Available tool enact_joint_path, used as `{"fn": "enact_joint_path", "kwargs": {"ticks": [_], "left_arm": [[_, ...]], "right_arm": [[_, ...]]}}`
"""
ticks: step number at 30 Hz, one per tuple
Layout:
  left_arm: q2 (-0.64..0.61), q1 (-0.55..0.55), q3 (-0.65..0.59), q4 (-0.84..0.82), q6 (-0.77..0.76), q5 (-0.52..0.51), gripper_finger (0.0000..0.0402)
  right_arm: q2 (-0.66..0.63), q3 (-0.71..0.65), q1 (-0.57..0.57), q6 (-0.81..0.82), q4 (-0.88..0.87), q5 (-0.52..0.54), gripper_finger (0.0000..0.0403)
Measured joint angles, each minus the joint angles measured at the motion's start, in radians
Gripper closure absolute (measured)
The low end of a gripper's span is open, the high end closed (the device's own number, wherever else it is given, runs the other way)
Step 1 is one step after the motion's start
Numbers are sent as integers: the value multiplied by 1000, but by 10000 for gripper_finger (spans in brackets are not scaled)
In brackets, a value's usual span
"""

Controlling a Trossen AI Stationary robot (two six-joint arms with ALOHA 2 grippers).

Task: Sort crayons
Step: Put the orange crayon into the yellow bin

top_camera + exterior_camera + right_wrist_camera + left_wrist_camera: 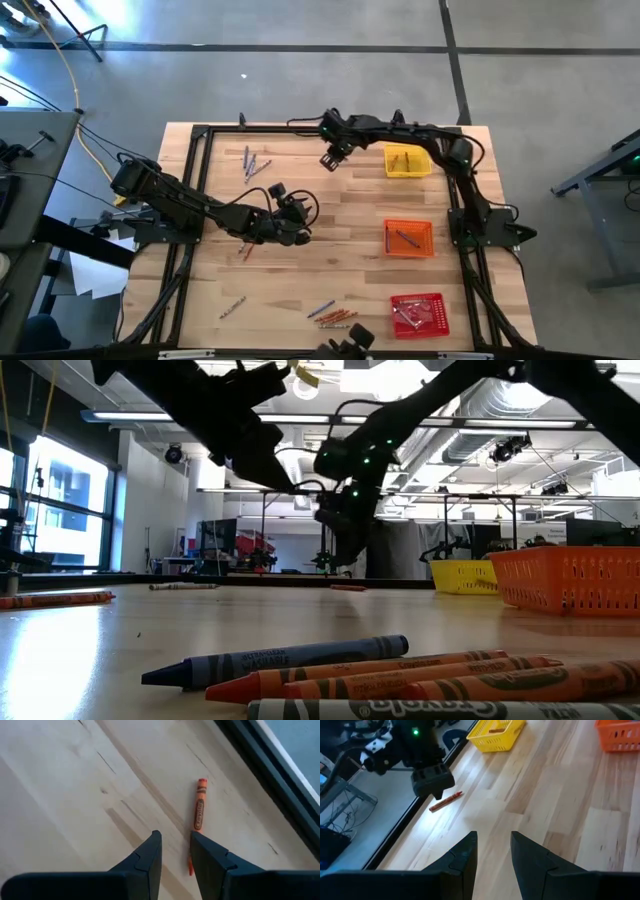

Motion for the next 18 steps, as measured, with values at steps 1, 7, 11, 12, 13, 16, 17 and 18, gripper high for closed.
{"fn": "enact_joint_path", "kwargs": {"ticks": [1,7,11,12,13,16,17,18], "left_arm": [[0,0,0,-4,-4,0,298],[0,0,0,-38,-14,0,298],[0,0,0,-51,-14,0,298],[0,0,0,-51,-13,0,298],[0,0,0,-53,-12,0,298],[0,0,0,-56,-6,0,298],[0,0,0,-58,-6,0,298],[0,0,0,-58,-5,0,298]], "right_arm": [[19,29,-2,-6,-18,0,309],[105,144,-34,-53,-121,-2,309],[122,160,-63,-76,-144,-29,309],[124,160,-70,-76,-142,-36,309],[127,160,-78,-76,-140,-55,309],[128,160,-101,-80,-137,-130,309],[128,160,-107,-87,-134,-145,309],[128,160,-111,-93,-134,-151,309]]}}
